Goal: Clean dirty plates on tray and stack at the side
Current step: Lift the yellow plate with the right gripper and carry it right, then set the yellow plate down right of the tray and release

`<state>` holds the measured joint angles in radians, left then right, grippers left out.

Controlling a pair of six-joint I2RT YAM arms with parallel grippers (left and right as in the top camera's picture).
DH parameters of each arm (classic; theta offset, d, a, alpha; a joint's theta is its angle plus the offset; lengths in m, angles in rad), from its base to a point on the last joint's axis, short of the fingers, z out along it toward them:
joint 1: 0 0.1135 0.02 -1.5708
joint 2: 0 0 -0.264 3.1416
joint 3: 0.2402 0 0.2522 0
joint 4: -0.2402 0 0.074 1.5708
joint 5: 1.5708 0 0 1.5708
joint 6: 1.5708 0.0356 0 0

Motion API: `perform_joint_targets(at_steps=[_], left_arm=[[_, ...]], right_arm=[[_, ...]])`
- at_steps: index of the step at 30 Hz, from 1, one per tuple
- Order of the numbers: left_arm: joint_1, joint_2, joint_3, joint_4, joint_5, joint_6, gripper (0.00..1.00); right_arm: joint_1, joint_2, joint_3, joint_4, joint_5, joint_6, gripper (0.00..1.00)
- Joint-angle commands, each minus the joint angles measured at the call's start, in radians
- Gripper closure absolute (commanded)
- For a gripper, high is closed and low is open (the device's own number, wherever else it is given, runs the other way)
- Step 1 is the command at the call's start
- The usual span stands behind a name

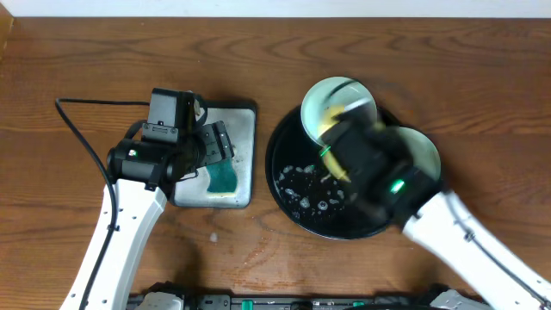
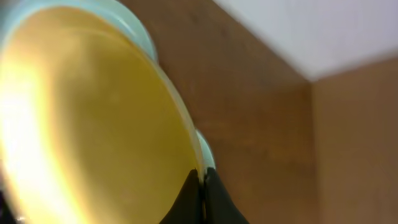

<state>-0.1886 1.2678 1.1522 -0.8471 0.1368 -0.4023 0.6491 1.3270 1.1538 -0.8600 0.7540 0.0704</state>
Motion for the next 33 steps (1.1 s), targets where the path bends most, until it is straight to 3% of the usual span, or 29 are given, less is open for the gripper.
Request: perform_joint_targets(at_steps=[1, 5, 9, 17, 25, 28, 29, 30, 33], left_arm=[[0.004, 0.001, 0.005, -0.002, 0.009, 0.009, 0.17], [0.004, 0.001, 0.005, -0.002, 0.009, 0.009, 0.17], [0.004, 0.001, 0.005, -0.002, 0.009, 0.009, 0.17], [0.004, 0.001, 0.005, -0.002, 0.009, 0.009, 0.17], [0.004, 0.001, 0.005, -0.002, 0.009, 0.009, 0.17], [0.004, 0.001, 0.005, -0.002, 0.009, 0.009, 0.17], [0.004, 0.001, 0.005, -0.002, 0.009, 0.009, 0.17], [0.004, 0.001, 0.005, -0.002, 0.009, 0.009, 0.17], [0.004, 0.001, 0.005, -0.002, 0.009, 0.009, 0.17]], right_arm=[[-0.267, -0.003, 0.028, -0.004, -0.516, 0.065, 0.99], [-0.603, -0.003, 0.029, 0.012, -0.964, 0.063, 0.99], [-0.915, 0.003, 0.029, 0.043, -1.149, 0.083, 0.99], [-1.32, 0.147, 0.029, 0.146, -0.938, 0.263, 0.99], [-1.459, 0.409, 0.029, 0.172, -0.885, 0.272, 0.99], [-1.459, 0.465, 0.029, 0.195, -0.939, 0.194, 0.99], [-1.456, 0.474, 0.029, 0.211, -0.985, 0.153, 0.91], [-1.451, 0.472, 0.029, 0.225, -1.074, 0.104, 0.67], [-1.441, 0.433, 0.03, 0.24, -1.226, 0.104, 0.52]])
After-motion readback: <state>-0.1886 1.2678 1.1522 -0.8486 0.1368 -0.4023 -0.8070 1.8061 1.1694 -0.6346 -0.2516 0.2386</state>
